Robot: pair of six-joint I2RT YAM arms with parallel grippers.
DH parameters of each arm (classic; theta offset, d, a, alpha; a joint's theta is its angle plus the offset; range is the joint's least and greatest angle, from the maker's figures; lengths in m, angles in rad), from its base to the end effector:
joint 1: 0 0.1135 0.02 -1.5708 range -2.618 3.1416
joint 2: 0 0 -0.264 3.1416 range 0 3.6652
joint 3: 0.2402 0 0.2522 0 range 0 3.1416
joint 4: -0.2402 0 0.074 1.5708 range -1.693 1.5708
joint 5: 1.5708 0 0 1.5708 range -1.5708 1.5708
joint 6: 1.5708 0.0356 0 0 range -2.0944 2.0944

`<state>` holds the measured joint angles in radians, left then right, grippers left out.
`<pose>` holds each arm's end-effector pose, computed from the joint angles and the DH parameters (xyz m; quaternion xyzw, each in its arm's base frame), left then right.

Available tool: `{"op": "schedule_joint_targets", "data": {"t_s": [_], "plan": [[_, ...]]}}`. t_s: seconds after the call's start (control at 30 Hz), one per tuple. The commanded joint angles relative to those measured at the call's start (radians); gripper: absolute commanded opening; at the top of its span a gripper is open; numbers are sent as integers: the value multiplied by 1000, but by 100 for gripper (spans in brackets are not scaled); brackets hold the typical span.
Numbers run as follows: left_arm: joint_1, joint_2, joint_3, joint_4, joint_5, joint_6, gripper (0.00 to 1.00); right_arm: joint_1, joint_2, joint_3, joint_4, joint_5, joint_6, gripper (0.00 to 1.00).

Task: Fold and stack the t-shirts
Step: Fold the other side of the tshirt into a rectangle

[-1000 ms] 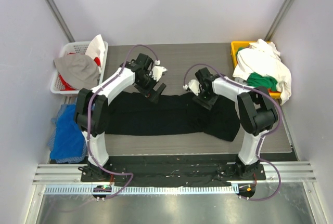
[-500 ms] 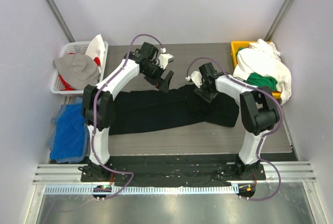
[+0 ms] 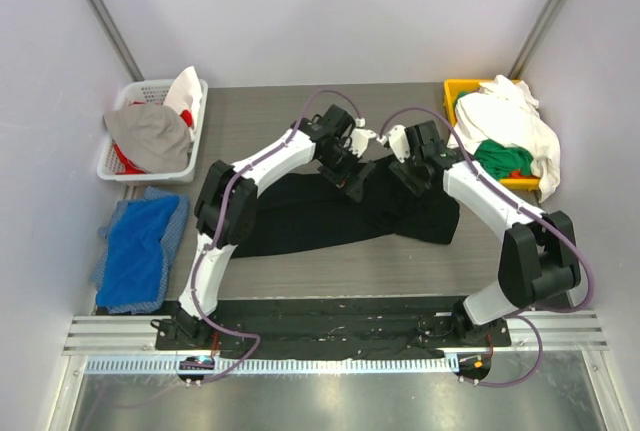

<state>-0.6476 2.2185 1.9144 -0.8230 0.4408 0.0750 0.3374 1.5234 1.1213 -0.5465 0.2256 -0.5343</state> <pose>0.3709 -0.2996 0.2120 0.3815 0.8734 -0.2652 0.1457 0.3044 0.0983 0.2482 -0.3681 0.8721 -0.1365 0.2922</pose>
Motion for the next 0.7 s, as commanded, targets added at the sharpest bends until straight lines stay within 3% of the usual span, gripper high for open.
{"op": "schedule_joint_targets", "data": {"t_s": [0.0,0.67], "plan": [[-33,7,54,91,-111,-70,100,-15,-77,-67,19,29,39,60],[-112,128,118,136,-350,-80,100,-47,-164,-189,36,-117,79,60]]}}
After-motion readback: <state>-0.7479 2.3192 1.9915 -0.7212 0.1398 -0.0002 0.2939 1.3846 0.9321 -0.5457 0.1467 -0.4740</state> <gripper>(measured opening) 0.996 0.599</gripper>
